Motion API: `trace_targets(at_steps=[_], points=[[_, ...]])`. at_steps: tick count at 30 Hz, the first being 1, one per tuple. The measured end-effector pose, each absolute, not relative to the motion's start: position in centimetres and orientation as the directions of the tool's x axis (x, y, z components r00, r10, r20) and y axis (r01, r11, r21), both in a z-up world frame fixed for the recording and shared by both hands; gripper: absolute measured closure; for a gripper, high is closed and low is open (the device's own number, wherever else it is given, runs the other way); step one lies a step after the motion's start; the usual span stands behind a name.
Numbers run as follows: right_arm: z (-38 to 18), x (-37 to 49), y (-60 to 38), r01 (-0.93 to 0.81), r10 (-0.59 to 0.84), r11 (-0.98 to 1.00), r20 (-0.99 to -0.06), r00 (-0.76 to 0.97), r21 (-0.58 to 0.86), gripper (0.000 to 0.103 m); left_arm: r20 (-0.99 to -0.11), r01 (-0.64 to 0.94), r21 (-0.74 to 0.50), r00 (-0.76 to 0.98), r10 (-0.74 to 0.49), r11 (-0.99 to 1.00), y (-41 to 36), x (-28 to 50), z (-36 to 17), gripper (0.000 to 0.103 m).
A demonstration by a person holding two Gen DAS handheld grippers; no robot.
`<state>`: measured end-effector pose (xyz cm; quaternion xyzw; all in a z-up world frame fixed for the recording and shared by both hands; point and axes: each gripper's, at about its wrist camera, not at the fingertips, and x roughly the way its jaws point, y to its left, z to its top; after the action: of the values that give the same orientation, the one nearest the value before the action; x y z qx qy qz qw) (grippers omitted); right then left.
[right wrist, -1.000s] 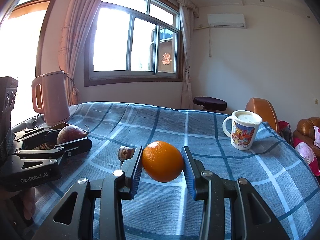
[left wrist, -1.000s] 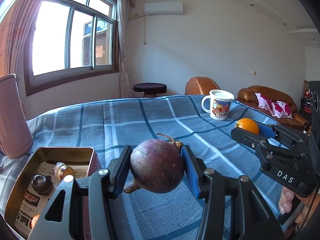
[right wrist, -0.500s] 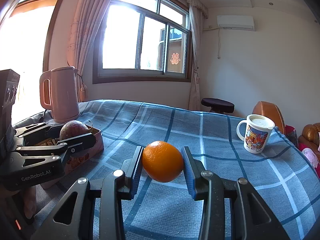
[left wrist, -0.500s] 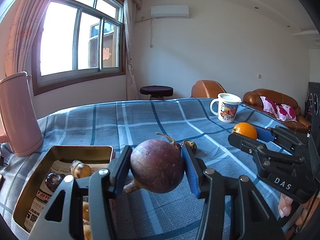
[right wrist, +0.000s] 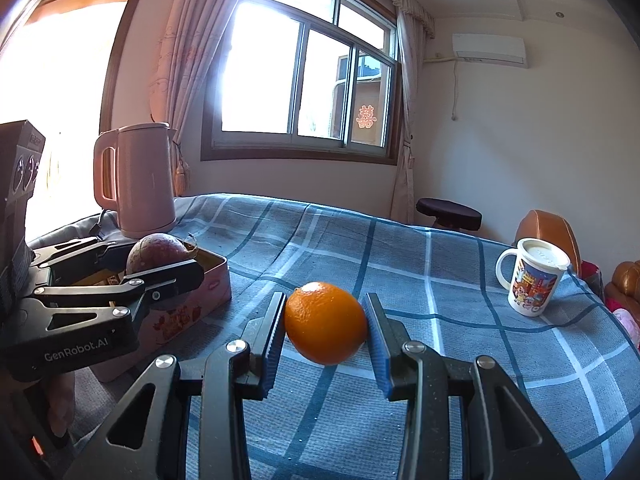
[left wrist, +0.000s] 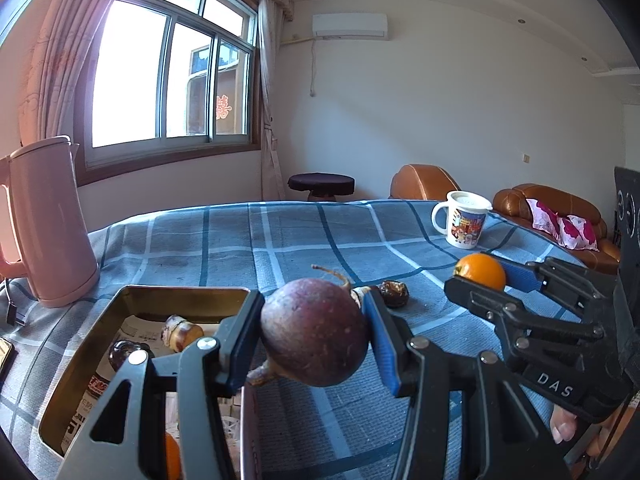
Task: Organize fruits
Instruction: 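Lower the orange and purple fruit into the tin box and open both grippers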
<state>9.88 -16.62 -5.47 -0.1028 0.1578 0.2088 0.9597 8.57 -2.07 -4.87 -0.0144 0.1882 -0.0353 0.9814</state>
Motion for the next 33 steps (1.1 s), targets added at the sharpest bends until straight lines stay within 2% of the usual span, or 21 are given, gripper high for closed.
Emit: trace_targets(at_steps=[20,33], points=[[-5.8,10.5,-12.0,-0.518,0.436,0.843,-0.379,0.816,-0.145,0.063,-0.366,-0.022,-0.078,0.93,-0.008,0.997,2.3,7.5,-4.9,0.05],[-5.4,11.2,-7.3,-0.611,0.517,0.781,-0.412,0.75,-0.132,0.063,-0.398,-0.099,-0.101,0.916,0.051,0.99,6.2,7.1,-4.9,0.05]])
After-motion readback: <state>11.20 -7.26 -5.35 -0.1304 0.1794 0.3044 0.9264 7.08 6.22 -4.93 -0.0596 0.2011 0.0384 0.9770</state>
